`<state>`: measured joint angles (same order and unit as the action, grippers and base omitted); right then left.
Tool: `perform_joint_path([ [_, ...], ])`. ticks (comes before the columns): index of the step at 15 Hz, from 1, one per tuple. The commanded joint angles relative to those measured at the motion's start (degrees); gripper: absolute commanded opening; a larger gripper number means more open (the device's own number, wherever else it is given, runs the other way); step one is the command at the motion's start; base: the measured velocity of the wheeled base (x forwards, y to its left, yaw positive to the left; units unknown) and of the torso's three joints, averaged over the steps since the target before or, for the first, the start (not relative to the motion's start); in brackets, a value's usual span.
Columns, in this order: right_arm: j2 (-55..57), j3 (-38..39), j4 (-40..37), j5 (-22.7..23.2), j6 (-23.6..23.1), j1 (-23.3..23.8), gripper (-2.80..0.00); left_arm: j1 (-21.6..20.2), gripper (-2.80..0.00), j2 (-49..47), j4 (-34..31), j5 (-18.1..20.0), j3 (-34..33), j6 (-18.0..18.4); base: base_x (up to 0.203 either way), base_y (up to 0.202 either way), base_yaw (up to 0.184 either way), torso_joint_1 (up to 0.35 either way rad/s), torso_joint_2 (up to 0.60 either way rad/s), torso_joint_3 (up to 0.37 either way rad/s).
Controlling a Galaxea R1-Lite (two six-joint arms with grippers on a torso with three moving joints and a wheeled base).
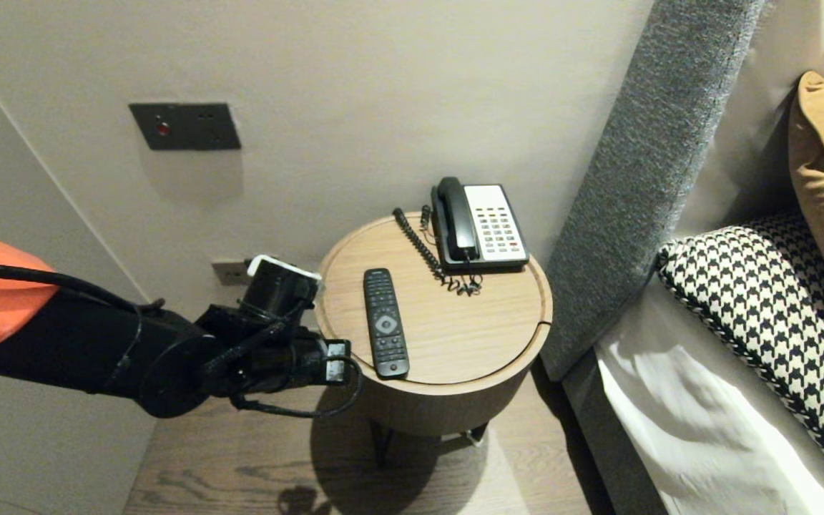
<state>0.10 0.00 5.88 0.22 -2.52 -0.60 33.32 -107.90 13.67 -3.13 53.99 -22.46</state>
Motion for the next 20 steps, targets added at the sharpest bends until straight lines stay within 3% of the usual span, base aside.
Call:
perform_joint_path([
  [1,0.1,2.3,0.0,0.0,0.0,0.0,-2.8,0.0,-2.8,5.7,-1.8,0.0,-0.9,-0.1,0.0,0.0,0.0,0.0,0.0,0.0],
  [7,0.1,2.3,0.0,0.0,0.0,0.0,-2.8,0.0,-2.8,18.8,-6.5,-0.3,-3.4,0.1,0.0,0.0,0.0,0.0,0.0,0.0],
  [12,0.1,2.3,0.1,0.0,0.0,0.0,-2.8,-2.6,-2.8,34.6,-15.5,-0.7,-4.3,0.8,0.0,0.0,0.0,0.0,0.0,0.0],
  [18,0.1,2.3,0.0,0.0,0.0,0.0,-2.8,-10.4,-2.8,53.1,-32.4,-5.2,-2.8,8.4,0.0,0.0,0.0,0.0,0.0,0.0],
  [20,0.0,2.3,0.0,0.0,0.0,0.0,-2.8,-16.5,-2.8,57.8,-39.6,-11.1,-1.0,9.4,0.0,0.0,0.0,0.0,0.0,0.0],
])
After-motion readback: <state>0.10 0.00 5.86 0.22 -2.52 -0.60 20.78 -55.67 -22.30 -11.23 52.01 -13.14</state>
